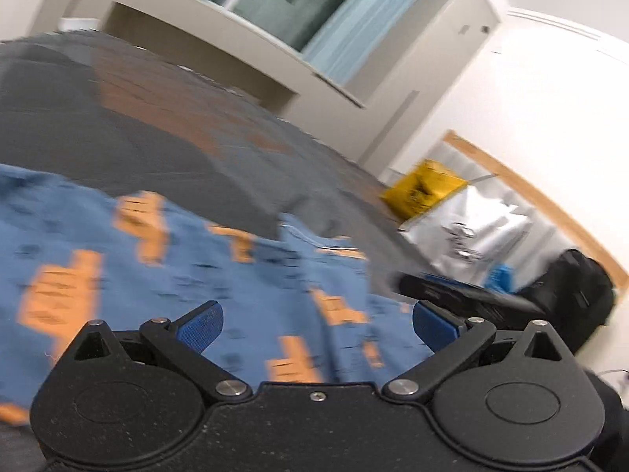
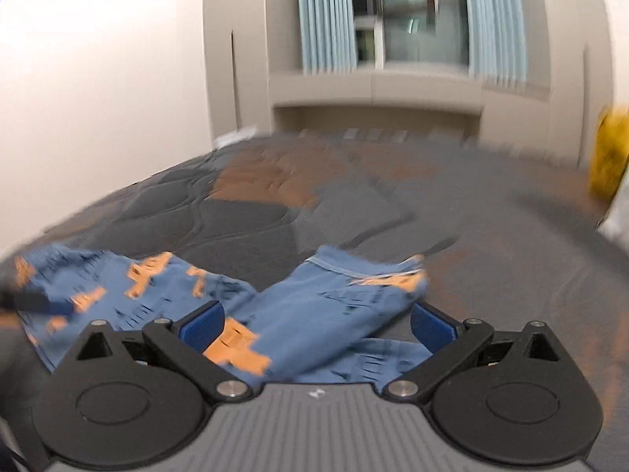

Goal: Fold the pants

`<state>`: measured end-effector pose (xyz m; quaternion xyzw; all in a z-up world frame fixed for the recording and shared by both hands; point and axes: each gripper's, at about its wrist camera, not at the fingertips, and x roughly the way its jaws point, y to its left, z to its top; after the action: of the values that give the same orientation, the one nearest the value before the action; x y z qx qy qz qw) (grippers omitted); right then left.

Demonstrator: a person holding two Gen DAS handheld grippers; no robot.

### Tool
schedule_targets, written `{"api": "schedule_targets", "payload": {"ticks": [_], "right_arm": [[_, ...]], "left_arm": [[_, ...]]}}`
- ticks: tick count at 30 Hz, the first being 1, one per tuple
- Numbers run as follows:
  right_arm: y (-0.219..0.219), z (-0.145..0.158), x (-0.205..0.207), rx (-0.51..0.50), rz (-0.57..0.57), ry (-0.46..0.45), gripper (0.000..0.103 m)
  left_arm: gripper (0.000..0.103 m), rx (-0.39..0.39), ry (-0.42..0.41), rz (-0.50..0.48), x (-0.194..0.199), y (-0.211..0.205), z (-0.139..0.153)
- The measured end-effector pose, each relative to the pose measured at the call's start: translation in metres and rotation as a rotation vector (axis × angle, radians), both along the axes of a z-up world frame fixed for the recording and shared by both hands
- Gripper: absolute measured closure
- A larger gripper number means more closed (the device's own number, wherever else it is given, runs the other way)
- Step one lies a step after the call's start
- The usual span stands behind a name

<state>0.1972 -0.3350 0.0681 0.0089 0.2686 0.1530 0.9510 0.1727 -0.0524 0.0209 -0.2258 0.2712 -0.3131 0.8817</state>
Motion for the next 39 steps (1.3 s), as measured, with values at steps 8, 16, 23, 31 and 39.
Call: {"api": "schedule_targets", "payload": {"ticks": [8, 16, 23, 31, 39], "right_arm": [[0.016, 0.008, 0.097, 0.003, 0.066, 0.233, 0.014], [0.028, -0.010, 0.144, 0.040, 0.083, 0.350, 0.044], [0.051, -0.015, 0.165, -0.052, -0.012, 0.361, 0.042], [0.075, -0.029, 0.166, -0.176, -0.070, 0.380, 0.093], [0.018, 0.015, 0.124, -0.029, -0.155, 0.198, 0.103]], "left_arm": [[0.020, -0.085, 0.038, -0.115, 0.021, -0.040, -0.020], [0.041, -0.096, 0.145, -0.151, 0.043, -0.055, -0.039], [0.083, -0.085, 0.247, -0.149, 0.051, -0.059, -0.047], [0.103, -0.074, 0.250, -0.132, 0.048, -0.061, -0.047], [0.103, -0.019, 0.157, -0.143, 0.041, -0.066, -0.025]]}}
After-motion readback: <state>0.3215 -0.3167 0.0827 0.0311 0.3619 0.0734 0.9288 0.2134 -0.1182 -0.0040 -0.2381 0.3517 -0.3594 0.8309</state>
